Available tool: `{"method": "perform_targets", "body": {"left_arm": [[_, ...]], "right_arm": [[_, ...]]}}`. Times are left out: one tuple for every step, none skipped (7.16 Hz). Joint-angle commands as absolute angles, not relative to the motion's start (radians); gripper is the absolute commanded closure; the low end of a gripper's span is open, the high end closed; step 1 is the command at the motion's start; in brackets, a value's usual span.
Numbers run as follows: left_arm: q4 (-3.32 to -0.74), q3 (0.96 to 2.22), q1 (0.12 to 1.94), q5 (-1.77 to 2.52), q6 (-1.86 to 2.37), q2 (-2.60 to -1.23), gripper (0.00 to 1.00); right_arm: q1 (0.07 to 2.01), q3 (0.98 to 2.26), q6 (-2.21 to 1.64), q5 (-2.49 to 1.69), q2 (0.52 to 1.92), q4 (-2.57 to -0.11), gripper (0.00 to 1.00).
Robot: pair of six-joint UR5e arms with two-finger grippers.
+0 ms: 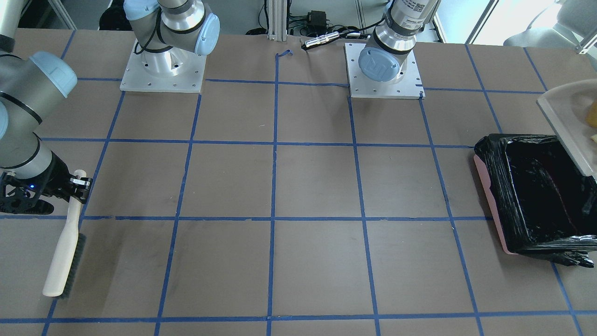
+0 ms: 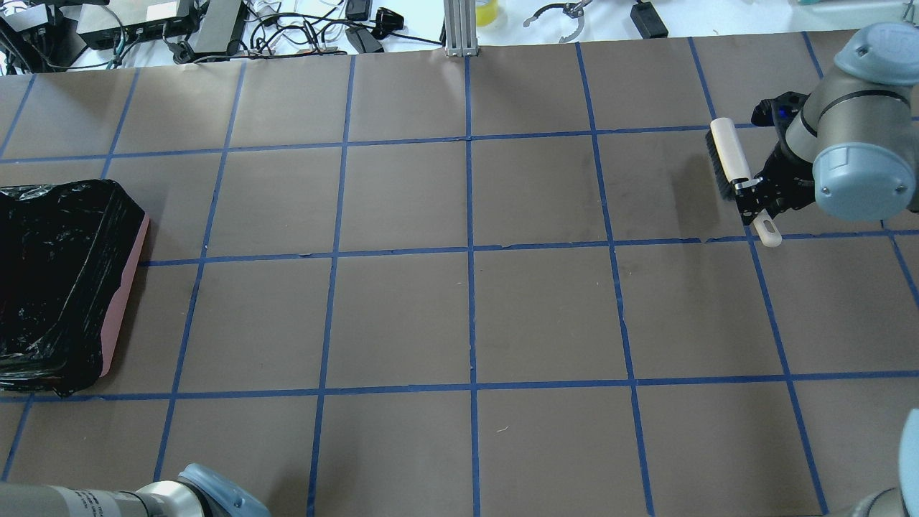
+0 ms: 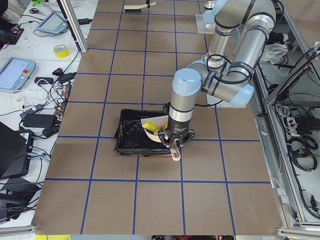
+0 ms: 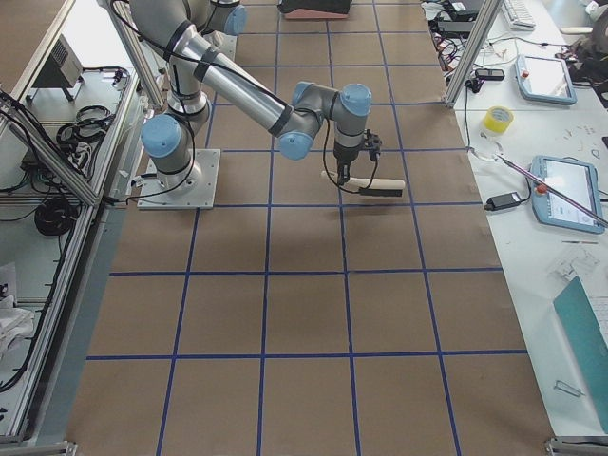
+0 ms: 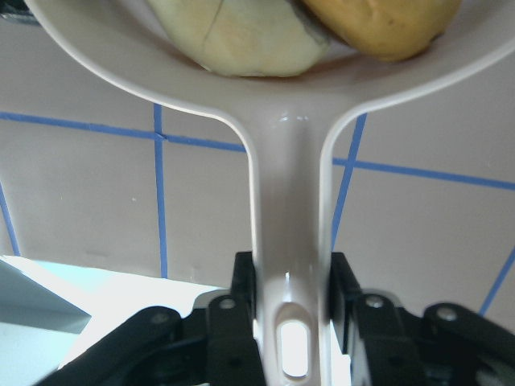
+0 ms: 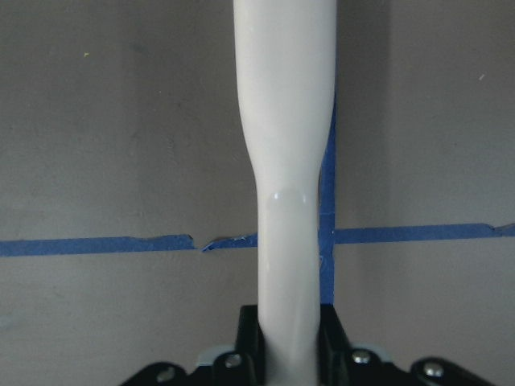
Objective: Sweep and dump trash into bin
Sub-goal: 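Tip the dustpan up with the left gripper to dump the trash into the bag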
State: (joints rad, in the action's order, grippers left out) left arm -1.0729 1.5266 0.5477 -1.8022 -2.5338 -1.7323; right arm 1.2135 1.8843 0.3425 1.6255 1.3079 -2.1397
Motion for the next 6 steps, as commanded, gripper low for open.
{"method": "perform_targets", "body": {"left_arm": [[-0.939, 1.551, 0.705, -2.091, -2.52, -1.74, 1.0], [-0.883, 1.586, 0.721, -2.182, -2.516, -1.752, 1.0], [-0.77, 1.62, 0.736, -2.247, -2.531, -1.764, 1.0], [-0.737, 1.618, 0.767, -2.293, -2.539, -1.761, 1.0], [-0.698, 1.617, 0.779, -2.283, -2.543, -1.763, 1.0], [-0.652, 1.617, 0.805, -2.217, -2.543, -1.763, 1.0]], "right_arm": [[1.212, 1.891, 0.365, 1.623, 1.293, -2.148, 1.0], [1.212, 1.891, 0.385, 1.623, 1.293, -2.148, 1.0], [1.212, 1.891, 0.391, 1.623, 1.29, -2.146, 1.0], [1.21, 1.891, 0.39, 1.623, 1.29, -2.148, 1.0], [1.209, 1.893, 0.39, 1.624, 1.29, -2.146, 1.0], [1.198, 1.893, 0.39, 1.624, 1.29, -2.145, 1.0]]}}
